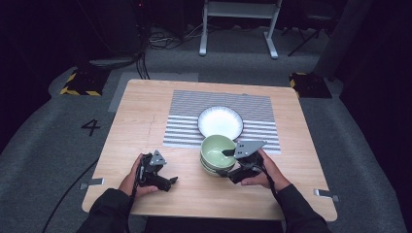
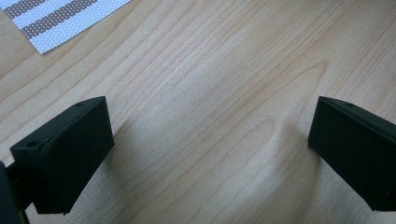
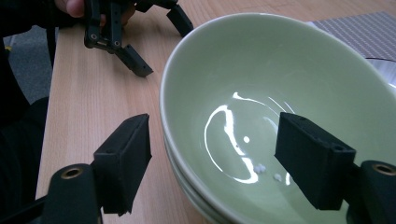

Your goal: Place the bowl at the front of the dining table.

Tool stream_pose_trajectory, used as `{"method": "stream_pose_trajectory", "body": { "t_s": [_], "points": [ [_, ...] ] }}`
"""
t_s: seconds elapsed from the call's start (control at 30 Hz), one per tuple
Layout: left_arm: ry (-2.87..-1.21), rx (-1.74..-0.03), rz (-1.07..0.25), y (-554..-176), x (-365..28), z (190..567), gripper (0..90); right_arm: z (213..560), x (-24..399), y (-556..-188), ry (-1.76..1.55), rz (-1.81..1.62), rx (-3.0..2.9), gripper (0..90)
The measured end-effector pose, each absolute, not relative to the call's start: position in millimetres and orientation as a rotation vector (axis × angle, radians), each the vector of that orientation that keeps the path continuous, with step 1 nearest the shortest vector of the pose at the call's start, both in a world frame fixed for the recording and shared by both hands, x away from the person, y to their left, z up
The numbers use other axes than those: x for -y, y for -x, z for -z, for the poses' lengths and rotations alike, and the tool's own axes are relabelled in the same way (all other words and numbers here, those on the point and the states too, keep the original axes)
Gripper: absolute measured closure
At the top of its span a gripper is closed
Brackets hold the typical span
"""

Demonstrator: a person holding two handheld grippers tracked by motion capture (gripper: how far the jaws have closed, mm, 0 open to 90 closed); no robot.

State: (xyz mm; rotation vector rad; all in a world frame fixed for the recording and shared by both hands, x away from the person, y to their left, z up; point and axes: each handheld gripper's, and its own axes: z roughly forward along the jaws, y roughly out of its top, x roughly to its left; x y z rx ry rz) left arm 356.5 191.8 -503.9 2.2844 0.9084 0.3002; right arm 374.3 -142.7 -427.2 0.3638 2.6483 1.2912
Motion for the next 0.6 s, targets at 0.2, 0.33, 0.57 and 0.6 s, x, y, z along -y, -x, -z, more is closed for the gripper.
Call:
{"method": "stream_pose_trajectory", "body": {
  "t_s": [0.2, 0.33, 0.57, 0.6],
  "points": [
    [-2.284, -0.908, -0.299, -356, -192, 504, 0.1, 433, 129, -379, -0.331, -1.304, -2.707, 36.7],
    [-2.284, -0.908, -0.299, -356, -192, 504, 0.1, 430, 131, -381, -0.349, -1.383, -2.699, 47.1],
    [-2.284, -0.909, -0.300, -356, -192, 504, 0.1, 428, 129, -381, -0.303, -1.381, -2.731, 66.2],
    [-2.284, -0.909, -0.300, -356, -192, 504, 0.1, 428, 129, -381, -0.303, -1.381, -2.731, 66.2]
  ]
}}
